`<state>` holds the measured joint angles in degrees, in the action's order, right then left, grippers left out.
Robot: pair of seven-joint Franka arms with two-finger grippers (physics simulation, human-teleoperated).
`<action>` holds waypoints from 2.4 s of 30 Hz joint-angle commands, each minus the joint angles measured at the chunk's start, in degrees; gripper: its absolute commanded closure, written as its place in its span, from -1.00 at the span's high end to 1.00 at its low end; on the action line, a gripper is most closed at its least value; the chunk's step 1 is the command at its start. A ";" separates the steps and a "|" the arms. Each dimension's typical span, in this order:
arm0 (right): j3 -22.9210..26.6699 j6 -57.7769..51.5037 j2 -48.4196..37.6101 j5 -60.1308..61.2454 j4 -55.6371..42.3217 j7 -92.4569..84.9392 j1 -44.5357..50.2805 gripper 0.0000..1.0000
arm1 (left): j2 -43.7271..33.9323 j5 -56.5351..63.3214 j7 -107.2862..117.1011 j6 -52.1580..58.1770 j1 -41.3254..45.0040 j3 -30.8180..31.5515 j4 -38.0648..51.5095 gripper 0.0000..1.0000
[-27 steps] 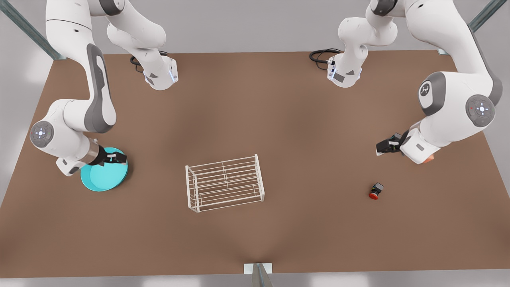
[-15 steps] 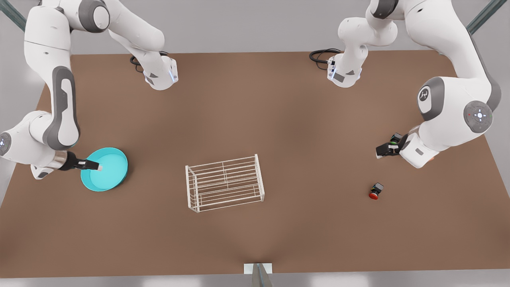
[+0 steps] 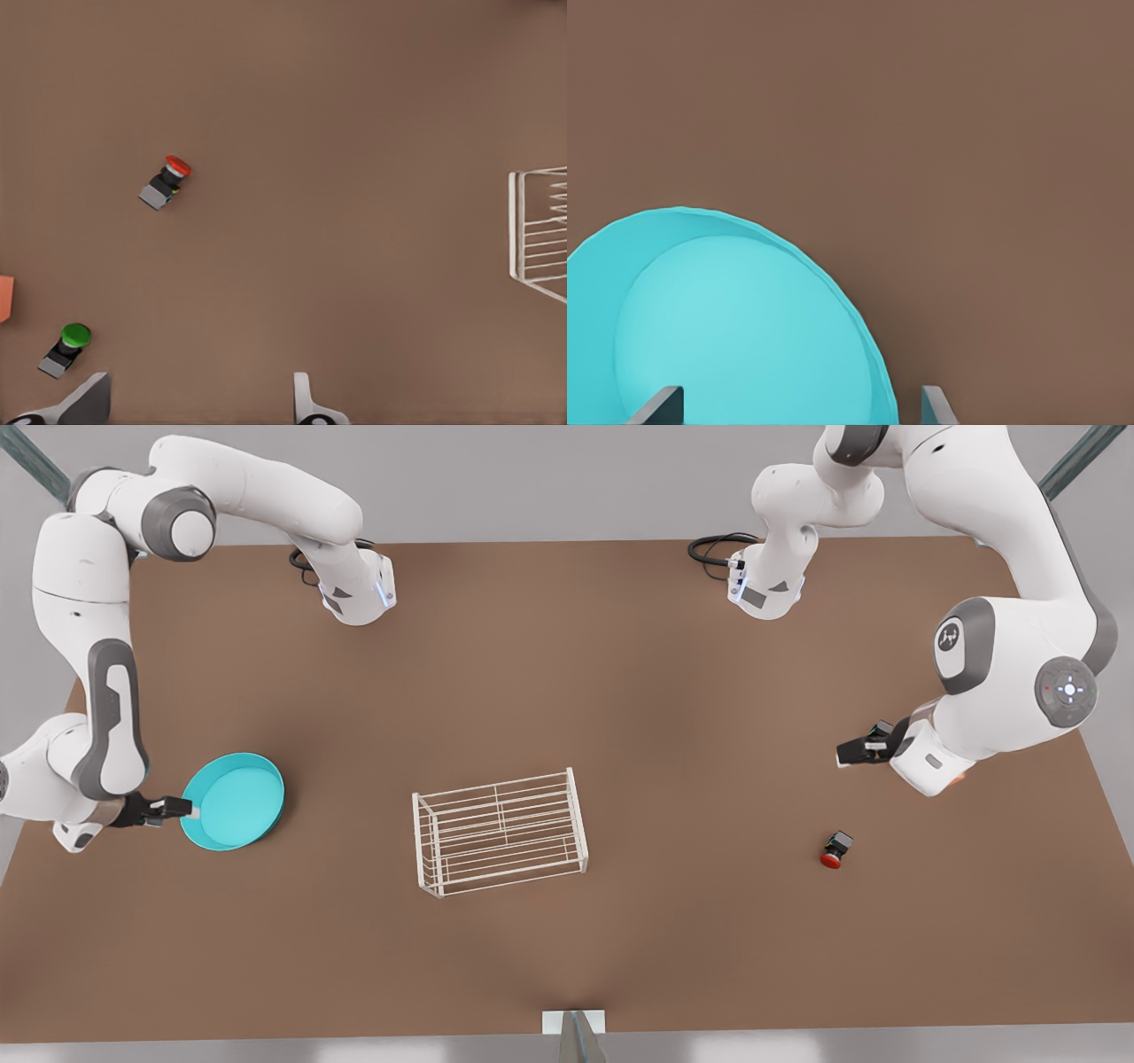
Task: Place the plate on the shelf with right arm and place the red button switch in the plate with left arm
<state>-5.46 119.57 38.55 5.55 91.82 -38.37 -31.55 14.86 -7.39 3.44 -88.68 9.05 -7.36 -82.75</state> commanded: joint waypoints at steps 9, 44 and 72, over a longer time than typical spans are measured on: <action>-0.08 2.95 3.82 -0.54 0.38 -18.58 -3.52 0.98 | -0.18 0.44 -0.10 0.35 0.09 -0.02 -0.22 1.00; -5.79 -11.63 -5.67 3.07 0.20 -17.17 -2.81 -0.59 | -0.18 1.59 -0.01 0.44 0.09 -0.02 -0.22 1.00; -9.66 -11.29 -14.90 14.23 1.61 22.55 37.26 -0.59 | -0.18 2.46 -0.01 0.35 0.00 -0.11 -0.57 1.00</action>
<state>-15.19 105.50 23.54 18.41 93.69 -35.55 5.36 14.74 -5.07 3.40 -88.31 9.07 -7.46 -83.31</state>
